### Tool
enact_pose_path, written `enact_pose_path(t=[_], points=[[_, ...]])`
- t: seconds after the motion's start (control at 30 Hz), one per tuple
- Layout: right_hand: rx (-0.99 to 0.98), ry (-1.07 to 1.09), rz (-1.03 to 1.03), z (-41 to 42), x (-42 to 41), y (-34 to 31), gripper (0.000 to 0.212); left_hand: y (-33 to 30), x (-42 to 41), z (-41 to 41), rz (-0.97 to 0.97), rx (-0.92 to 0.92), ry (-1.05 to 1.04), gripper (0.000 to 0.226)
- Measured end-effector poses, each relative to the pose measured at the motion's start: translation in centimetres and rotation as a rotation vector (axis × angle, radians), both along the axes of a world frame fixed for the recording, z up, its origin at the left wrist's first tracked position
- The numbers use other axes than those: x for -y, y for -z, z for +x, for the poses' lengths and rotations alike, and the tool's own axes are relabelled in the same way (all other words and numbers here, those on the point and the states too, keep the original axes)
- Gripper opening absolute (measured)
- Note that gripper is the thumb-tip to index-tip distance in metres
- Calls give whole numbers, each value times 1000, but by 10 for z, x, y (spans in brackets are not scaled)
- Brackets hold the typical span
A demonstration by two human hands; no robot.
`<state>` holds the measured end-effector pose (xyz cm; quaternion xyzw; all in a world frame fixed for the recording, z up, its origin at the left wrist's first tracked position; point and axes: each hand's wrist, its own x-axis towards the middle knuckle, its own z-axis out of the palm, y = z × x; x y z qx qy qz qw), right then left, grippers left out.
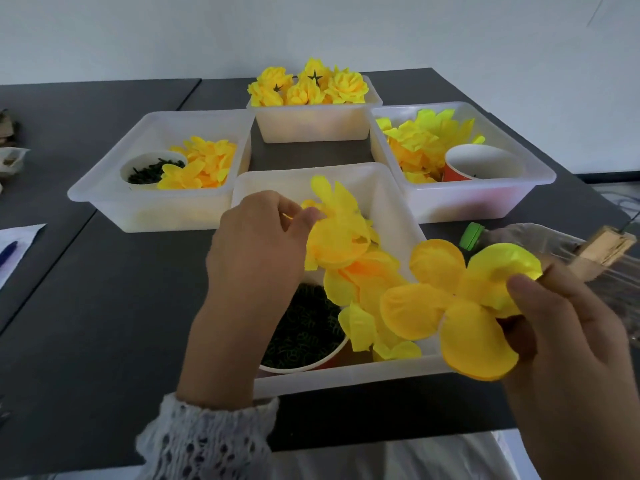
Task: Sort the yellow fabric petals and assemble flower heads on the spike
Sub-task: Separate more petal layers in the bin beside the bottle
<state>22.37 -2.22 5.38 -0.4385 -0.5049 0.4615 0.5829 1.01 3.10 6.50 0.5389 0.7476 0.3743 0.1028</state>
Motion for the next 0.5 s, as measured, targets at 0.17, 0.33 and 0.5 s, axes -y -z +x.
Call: enact_pose_path(t=[0.17, 0.33, 0.5], points=[[-65, -48, -123, -5, -5, 6, 14, -1, 27, 4, 89, -37, 67, 30], [-193, -176, -221, -17, -10, 10, 17, -7, 56, 25, -170, 309, 460, 57], [-152, -363, -229, -24, -12, 9, 21, -6, 60, 24, -37, 404, 395, 47]])
